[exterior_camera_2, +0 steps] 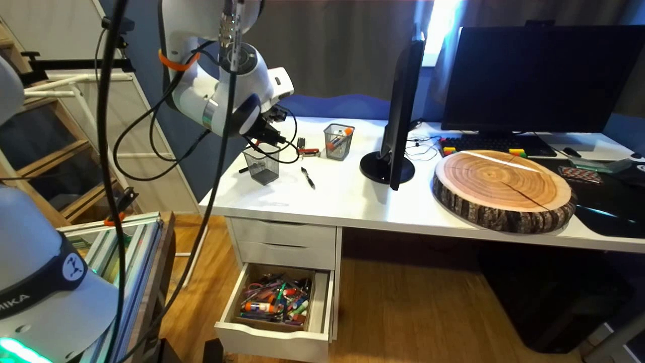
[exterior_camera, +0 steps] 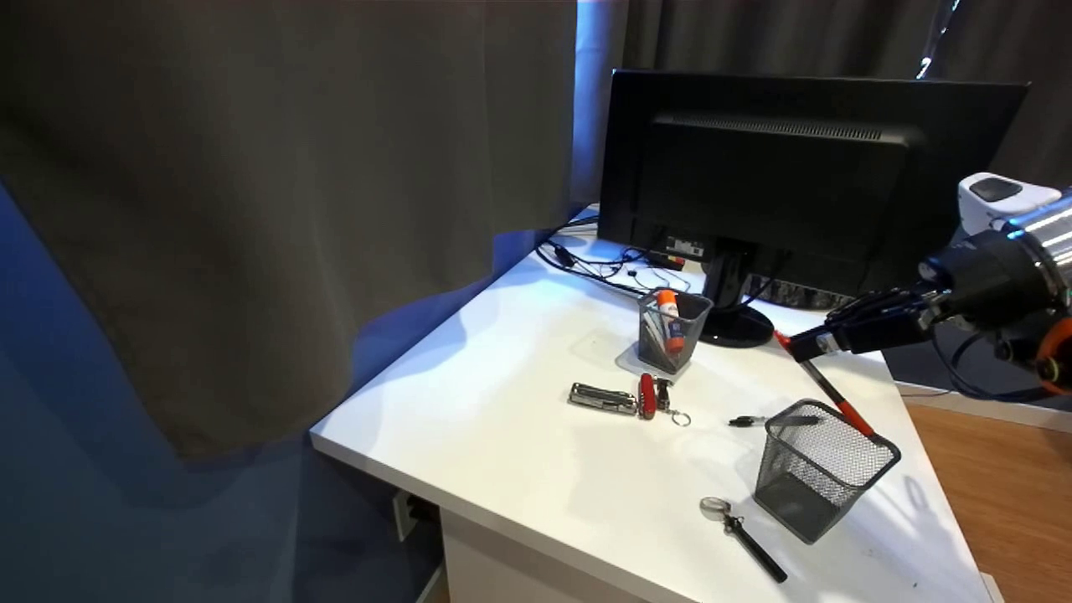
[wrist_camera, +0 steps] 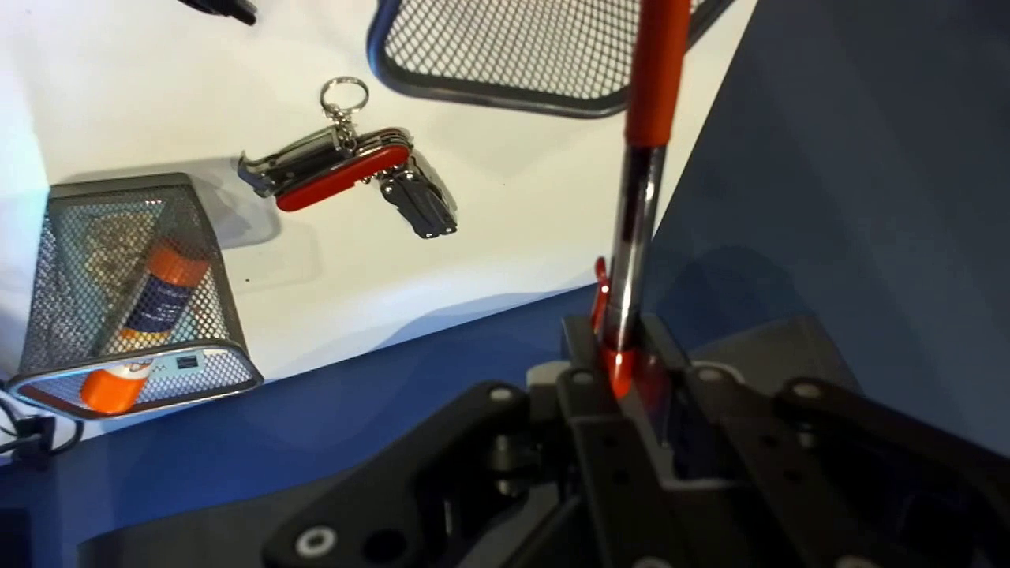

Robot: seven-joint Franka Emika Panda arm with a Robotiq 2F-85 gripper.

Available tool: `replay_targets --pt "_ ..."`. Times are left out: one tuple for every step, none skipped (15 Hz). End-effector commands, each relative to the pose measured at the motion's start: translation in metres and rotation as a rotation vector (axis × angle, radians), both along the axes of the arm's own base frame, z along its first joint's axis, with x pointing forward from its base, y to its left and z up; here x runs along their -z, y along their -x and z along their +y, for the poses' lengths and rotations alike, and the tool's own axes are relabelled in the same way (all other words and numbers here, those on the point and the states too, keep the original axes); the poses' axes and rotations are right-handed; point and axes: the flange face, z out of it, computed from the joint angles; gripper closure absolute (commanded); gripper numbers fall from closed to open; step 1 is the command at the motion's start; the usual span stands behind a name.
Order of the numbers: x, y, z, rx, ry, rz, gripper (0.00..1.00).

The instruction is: Place the basket on the left upright

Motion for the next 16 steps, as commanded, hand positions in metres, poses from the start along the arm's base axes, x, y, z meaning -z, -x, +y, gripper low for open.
replay_targets --pt "0.012 -0.006 0.009 0.027 -0.064 -0.038 0.96" --pt "0.015 -0.006 0.011 0.029 -0.068 -0.043 0.96" --pt "0.019 -0.005 0.013 0.026 -0.067 -0.048 0.96" --pt "0.023 -0.004 0.014 0.018 -0.06 -0.049 0.96" --pt "0.027 -0.004 0.015 0.013 -0.049 -0.056 0.96" --pt "0.031 -0.003 0.014 0.009 -0.041 -0.053 0.96" --pt "0.034 -0.003 0.014 0.008 -0.031 -0.055 0.79" --pt "0.037 -0.004 0.014 0.009 -0.025 -0.057 0.57" --pt "0.039 -0.004 0.013 0.006 -0.02 -0.057 0.54" --pt "0.041 -0.004 0.013 0.004 -0.014 -0.055 0.53" --pt "0.04 -0.004 0.012 0.003 -0.012 -0.057 0.48" --pt "0.038 -0.004 0.011 -0.002 -0.01 -0.058 0.4" --pt "0.035 -0.004 0.01 -0.008 -0.006 -0.064 0.34" --pt "0.032 -0.004 0.008 -0.014 -0.002 -0.07 0.28" --pt "0.029 -0.003 0.007 -0.021 0.005 -0.071 0.2" --pt "0.023 -0.003 0.005 -0.008 0.021 -0.061 0.13"
